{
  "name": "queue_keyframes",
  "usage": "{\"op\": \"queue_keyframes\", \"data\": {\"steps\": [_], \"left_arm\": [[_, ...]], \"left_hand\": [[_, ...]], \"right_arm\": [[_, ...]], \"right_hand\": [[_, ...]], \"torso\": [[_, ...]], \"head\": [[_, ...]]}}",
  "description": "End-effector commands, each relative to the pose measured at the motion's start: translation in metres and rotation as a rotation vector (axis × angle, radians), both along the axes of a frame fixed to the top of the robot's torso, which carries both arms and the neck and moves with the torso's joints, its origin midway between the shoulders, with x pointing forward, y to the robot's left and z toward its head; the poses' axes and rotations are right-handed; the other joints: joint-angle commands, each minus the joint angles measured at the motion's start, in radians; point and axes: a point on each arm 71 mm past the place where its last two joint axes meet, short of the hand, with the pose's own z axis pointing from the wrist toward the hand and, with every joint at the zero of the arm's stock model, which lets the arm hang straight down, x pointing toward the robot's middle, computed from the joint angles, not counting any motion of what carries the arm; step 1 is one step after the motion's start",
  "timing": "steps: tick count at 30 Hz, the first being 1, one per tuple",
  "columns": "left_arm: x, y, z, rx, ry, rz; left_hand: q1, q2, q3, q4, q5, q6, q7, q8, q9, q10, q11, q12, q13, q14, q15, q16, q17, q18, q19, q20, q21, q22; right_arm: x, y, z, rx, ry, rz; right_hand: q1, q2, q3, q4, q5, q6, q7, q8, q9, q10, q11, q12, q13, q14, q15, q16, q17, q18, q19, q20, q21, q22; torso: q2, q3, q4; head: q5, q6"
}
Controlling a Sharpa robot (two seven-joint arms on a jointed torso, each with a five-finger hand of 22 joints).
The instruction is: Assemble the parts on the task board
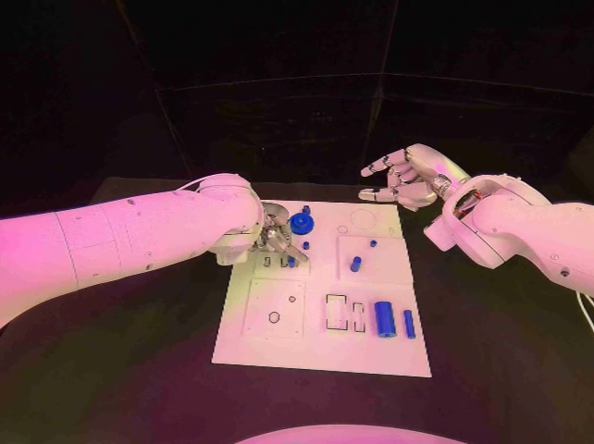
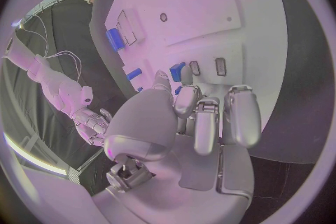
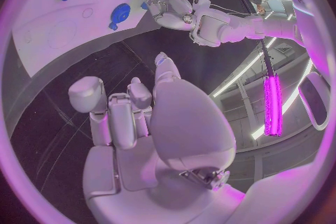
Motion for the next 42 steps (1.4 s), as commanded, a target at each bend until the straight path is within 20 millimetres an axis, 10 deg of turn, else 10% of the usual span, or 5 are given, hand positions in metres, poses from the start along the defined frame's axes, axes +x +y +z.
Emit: {"op": "queue_keyframes", "data": {"steps": [1, 13, 19, 29, 42], "left_arm": [[0.0, -0.001, 0.0, -0.004, 0.011, 0.006], [-0.001, -0.003, 0.001, -0.02, 0.007, 0.012], [-0.002, -0.002, 0.001, -0.031, 0.013, 0.02], [-0.007, 0.004, 0.003, -0.121, 0.0, 0.084], [-0.015, 0.03, 0.005, -0.248, -0.072, 0.177]], "left_hand": [[0.034, 0.011, 0.028, -0.011, 0.004, -0.011, -0.001, 0.005, 0.005, -0.002, -0.005, -0.002, -0.002, 0.104, -0.01, 0.003, 0.263, -0.018, -0.006, -0.002, 0.002, 0.0], [0.16, 0.03, 0.178, -0.087, 0.006, -0.032, -0.011, -0.005, 0.014, -0.007, -0.016, -0.013, -0.005, 0.104, -0.019, 0.003, 0.263, -0.018, -0.008, -0.012, 0.002, 0.004], [0.152, -0.023, 0.317, -0.092, 0.032, -0.032, -0.009, -0.012, 0.02, -0.005, -0.016, -0.02, -0.006, 0.104, -0.017, 0.003, 0.263, -0.018, -0.008, -0.013, 0.003, 0.01], [0.026, -0.191, 0.767, -0.133, 0.071, -0.036, -0.001, 0.023, 0.073, 0.012, -0.014, -0.02, 0.002, 0.104, -0.014, 0.003, 0.263, -0.021, -0.002, -0.006, 0.007, 0.029], [-0.015, -0.232, 0.872, -0.18, 0.067, -0.036, -0.005, 0.039, 0.093, 0.019, -0.012, -0.021, 0.001, 0.104, -0.015, 0.003, 0.263, -0.022, 0.003, -0.007, 0.01, 0.038]], "right_arm": [[0.0, 0.002, 0.001, -0.001, 0.006, 0.01], [0.001, 0.003, 0.0, -0.004, 0.013, 0.016], [0.002, 0.003, -0.001, -0.006, 0.015, 0.016], [0.003, 0.003, -0.001, -0.007, 0.017, 0.014], [0.003, -0.001, -0.001, -0.007, 0.015, 0.008]], "right_hand": [[0.006, 0.011, -0.005, -0.001, 0.005, -0.003, -0.004, 0.007, 0.001, -0.007, 0.001, -0.005, -0.001, 0.041, -0.009, -0.005, 0.014, 0.006, -0.007, 0.001, -0.007, -0.003], [0.024, 0.019, -0.008, -0.006, 0.04, -0.005, -0.006, 0.014, 0.001, -0.009, 0.0, -0.005, -0.006, 0.04, -0.011, -0.011, 0.009, 0.007, -0.009, -0.001, -0.018, -0.015], [0.029, 0.02, -0.01, -0.007, 0.053, -0.006, -0.006, 0.017, 0.0, -0.01, -0.001, -0.004, -0.007, 0.04, -0.012, -0.012, 0.009, 0.007, -0.008, -0.002, -0.02, -0.016], [0.029, 0.021, -0.011, -0.006, 0.06, -0.006, -0.006, 0.018, 0.0, -0.01, -0.001, -0.004, -0.008, 0.04, -0.012, -0.013, 0.008, 0.007, -0.008, -0.002, -0.021, -0.018], [0.035, 0.018, -0.014, -0.009, 0.063, -0.007, -0.006, 0.02, 0.0, -0.012, -0.001, -0.006, -0.011, 0.04, -0.012, -0.015, 0.006, 0.008, -0.009, -0.002, -0.025, -0.023]], "torso": [[0.0, -0.0002, -0.0004], [0.0, -0.0005, 0.0007], [0.0, 0.0, 0.0012], [0.0, -0.0004, 0.0032], [0.002, 0.0022, 0.009]], "head": [[0.0, -0.001], [0.002, -0.004], [0.003, -0.004], [0.005, -0.001], [0.013, -0.009]]}}
